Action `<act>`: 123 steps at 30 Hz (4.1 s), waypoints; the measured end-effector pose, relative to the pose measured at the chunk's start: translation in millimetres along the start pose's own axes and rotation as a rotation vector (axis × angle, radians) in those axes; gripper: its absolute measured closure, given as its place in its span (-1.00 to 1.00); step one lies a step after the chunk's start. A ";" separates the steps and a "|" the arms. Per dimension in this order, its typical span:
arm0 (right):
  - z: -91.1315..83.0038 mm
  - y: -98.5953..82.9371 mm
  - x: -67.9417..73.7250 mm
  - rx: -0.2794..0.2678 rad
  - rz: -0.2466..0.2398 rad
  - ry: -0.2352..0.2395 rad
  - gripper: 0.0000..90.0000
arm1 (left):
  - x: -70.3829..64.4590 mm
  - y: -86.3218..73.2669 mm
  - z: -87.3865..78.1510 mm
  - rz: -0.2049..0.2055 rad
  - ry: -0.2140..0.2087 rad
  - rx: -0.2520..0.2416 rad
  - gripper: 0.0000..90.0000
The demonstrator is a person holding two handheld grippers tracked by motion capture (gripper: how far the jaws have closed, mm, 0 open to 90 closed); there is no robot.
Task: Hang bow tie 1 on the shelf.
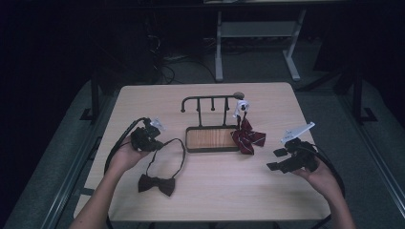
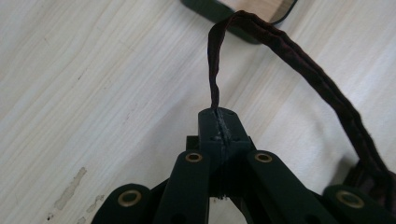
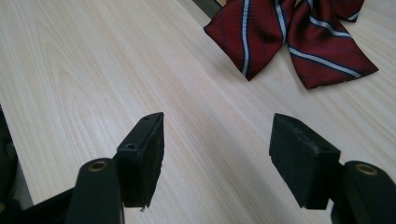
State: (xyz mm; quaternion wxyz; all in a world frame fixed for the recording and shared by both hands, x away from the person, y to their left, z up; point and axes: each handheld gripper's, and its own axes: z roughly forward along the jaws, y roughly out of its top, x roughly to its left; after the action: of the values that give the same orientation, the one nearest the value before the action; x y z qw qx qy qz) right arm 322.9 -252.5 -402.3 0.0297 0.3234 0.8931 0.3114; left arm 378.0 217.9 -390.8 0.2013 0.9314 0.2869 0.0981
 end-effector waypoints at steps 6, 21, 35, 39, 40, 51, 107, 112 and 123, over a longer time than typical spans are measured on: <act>0.1 0.2 0.4 0.000 0.002 0.003 -0.22 | -5.0 3.2 -8.2 0.034 0.000 0.001 1.00; -1.4 -0.7 0.6 -0.006 0.005 0.003 -0.22 | -15.1 11.7 -29.9 0.084 -0.020 -0.026 1.00; -0.5 0.3 1.0 0.004 -0.005 -0.010 -0.22 | -14.4 13.3 -48.9 0.106 -0.052 -0.008 1.00; -1.4 -0.5 1.8 -0.001 -0.006 -0.008 -0.22 | -16.6 15.9 -54.6 0.117 -0.056 -0.010 1.00; -1.4 -0.5 1.8 -0.001 -0.006 -0.008 -0.22 | -18.0 16.7 -56.0 0.116 -0.055 -0.017 1.00; -7.7 -2.0 3.9 -0.016 -0.008 -0.011 -0.22 | -23.2 26.3 -69.2 0.152 -0.049 -0.017 1.00; -9.5 -3.3 3.2 -0.020 -0.018 -0.016 -0.22 | -15.2 69.2 -111.7 0.175 -0.016 -0.069 1.00; -9.9 -2.6 3.9 -0.019 -0.021 -0.016 -0.22 | -13.5 74.4 -110.7 0.175 -0.010 -0.056 1.00; -11.8 -3.3 3.8 -0.022 -0.017 -0.017 -0.22 | -4.0 86.4 -112.4 0.156 0.002 -0.054 1.00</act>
State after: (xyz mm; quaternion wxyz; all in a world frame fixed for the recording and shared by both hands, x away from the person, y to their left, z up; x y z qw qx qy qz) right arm 315.0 -258.6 -394.1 0.0437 0.3183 0.8919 0.3184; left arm 384.0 186.3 -252.7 0.2177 0.9451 0.2111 0.1220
